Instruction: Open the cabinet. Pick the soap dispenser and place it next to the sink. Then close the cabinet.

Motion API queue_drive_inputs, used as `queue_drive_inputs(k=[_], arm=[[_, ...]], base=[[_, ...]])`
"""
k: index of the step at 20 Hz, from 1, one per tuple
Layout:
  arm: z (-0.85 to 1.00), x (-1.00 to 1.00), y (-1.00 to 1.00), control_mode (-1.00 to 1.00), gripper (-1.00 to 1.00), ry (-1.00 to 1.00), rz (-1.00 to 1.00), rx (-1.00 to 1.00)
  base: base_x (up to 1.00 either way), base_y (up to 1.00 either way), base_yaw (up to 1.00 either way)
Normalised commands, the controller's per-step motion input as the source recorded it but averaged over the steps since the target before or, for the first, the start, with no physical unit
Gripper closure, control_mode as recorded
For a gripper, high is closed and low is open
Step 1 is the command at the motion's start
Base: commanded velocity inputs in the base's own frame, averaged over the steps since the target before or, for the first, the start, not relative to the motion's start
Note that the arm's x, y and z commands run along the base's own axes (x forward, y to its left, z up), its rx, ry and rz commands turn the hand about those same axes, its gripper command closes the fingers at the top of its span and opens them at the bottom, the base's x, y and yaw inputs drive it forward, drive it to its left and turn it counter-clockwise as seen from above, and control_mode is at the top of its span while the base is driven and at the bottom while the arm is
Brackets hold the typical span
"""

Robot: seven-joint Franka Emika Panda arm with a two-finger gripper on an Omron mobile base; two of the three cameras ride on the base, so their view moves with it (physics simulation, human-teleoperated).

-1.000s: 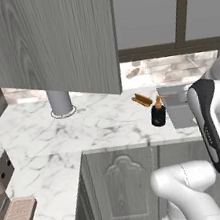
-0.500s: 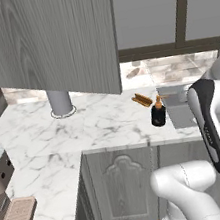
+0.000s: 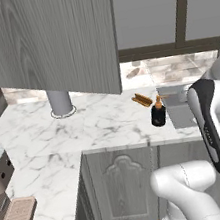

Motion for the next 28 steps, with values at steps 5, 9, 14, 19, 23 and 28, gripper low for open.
queue_drive_inputs(k=[5,9,14,19,23,28], arm=[[0.00,0.00,0.00,-1.00,-1.00,0.00,0.00,0.00],[0.00,0.00,0.00,1.00,-1.00,0.00,0.00,0.00],[0.00,0.00,0.00,1.00,-1.00,0.00,0.00,0.00],[0.00,0.00,0.00,1.00,-1.00,0.00,0.00,0.00],[0.00,0.00,0.00,1.00,-1.00,0.00,0.00,0.00],[0.00,0.00,0.00,1.00,-1.00,0.00,0.00,0.00]], base=[[0.00,0.00,0.00],[0.00,0.00,0.00],[0.00,0.00,0.00],[-0.07,0.00,0.00],[-0.23,0.00,0.06],[-0.23,0.00,0.31]])
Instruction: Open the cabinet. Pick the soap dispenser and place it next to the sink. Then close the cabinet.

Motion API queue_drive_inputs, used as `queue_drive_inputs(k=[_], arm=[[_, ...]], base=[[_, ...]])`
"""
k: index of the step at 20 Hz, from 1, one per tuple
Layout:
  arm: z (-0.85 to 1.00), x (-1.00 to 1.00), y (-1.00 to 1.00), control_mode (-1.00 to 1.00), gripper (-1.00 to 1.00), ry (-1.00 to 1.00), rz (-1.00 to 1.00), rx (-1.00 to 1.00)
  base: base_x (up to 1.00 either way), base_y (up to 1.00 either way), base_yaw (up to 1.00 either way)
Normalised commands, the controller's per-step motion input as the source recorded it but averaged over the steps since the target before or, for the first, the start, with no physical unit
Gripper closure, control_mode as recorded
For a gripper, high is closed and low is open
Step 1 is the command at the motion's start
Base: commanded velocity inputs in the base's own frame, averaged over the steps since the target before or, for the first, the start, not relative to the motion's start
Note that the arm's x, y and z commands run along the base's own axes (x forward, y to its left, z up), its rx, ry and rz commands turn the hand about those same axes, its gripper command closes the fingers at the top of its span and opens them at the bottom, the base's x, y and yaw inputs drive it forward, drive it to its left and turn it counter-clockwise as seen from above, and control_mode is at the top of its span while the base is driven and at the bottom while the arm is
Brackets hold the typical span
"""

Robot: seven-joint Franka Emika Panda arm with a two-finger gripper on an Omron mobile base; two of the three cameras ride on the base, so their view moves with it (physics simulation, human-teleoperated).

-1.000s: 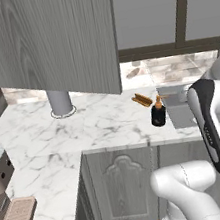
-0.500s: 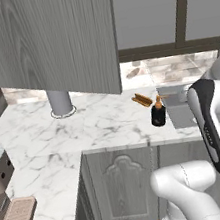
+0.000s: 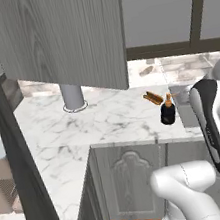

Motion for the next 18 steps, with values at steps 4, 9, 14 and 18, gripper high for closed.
queue_drive_inputs(k=[4,9,14,18], arm=[[0.00,0.00,0.00,1.00,-1.00,0.00,0.00,0.00],[0.00,0.00,0.00,1.00,-1.00,0.00,0.00,0.00],[0.00,0.00,0.00,1.00,-1.00,0.00,0.00,0.00],[0.00,0.00,0.00,1.00,-1.00,0.00,0.00,0.00]], base=[[-0.19,-0.02,0.44],[-0.16,-0.03,0.49],[-0.16,-0.01,0.49],[-0.21,-0.02,0.46]])
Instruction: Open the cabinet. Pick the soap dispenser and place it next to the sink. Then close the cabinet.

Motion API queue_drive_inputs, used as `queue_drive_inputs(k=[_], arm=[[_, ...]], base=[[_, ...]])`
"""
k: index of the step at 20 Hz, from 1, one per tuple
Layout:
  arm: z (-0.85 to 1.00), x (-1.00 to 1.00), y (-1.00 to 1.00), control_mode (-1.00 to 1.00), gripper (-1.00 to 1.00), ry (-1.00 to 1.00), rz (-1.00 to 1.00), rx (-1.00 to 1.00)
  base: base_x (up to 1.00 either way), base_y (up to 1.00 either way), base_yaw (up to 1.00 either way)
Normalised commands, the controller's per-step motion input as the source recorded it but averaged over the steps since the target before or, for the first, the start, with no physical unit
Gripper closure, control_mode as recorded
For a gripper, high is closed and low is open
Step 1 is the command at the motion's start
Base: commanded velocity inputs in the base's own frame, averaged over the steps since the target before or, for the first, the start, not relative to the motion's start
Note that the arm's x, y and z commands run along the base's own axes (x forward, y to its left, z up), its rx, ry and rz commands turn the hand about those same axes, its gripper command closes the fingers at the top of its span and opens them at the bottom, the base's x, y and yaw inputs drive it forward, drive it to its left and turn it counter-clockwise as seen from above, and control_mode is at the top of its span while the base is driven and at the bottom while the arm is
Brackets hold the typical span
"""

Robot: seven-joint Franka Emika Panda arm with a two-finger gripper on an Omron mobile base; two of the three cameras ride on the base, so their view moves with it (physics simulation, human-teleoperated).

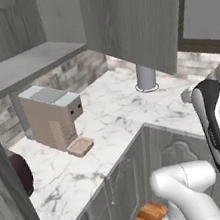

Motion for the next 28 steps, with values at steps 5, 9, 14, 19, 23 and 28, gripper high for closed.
queue_drive_inputs(k=[5,9,14,19,23,28], arm=[[0.00,0.00,0.00,1.00,-1.00,0.00,0.00,0.00],[0.00,0.00,0.00,1.00,-1.00,0.00,0.00,0.00],[0.00,0.00,0.00,1.00,-1.00,0.00,0.00,0.00],[0.00,0.00,0.00,1.00,-1.00,0.00,0.00,0.00],[0.00,0.00,0.00,1.00,-1.00,0.00,0.00,0.00],[0.00,0.00,0.00,1.00,-1.00,0.00,0.00,0.00]], base=[[-0.19,0.00,0.46],[-0.10,0.00,0.47],[-0.01,-0.01,0.46],[0.00,-0.03,0.43],[0.03,-0.01,0.39],[0.06,0.14,0.32]])
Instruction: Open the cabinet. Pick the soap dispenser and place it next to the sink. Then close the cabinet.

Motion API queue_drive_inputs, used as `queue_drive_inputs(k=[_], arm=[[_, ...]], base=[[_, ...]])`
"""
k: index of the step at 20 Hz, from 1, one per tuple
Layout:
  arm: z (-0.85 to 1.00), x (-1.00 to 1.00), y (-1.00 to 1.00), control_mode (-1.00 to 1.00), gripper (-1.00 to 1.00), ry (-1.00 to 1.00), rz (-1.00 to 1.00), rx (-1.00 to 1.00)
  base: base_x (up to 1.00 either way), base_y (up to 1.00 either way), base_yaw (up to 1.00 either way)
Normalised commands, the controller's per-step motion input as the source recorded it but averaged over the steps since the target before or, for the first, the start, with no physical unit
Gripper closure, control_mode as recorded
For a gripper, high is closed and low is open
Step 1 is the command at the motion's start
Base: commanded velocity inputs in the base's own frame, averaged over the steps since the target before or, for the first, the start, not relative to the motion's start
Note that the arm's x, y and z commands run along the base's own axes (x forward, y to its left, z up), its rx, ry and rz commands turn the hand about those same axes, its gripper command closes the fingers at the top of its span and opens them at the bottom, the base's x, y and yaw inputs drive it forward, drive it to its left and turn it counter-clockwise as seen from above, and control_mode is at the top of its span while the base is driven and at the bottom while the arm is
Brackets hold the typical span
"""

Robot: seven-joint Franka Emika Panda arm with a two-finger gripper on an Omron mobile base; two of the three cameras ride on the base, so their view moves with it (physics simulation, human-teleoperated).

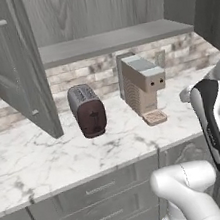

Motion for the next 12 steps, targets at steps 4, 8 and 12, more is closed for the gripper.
queue_drive_inputs(k=[4,8,12], arm=[[0.00,0.00,0.00,1.00,-1.00,0.00,0.00,0.00],[0.00,0.00,0.00,1.00,-1.00,0.00,0.00,0.00],[0.00,0.00,0.00,1.00,-1.00,0.00,0.00,0.00]], base=[[0.17,0.27,0.29],[0.32,0.19,0.16],[0.32,0.30,0.08]])
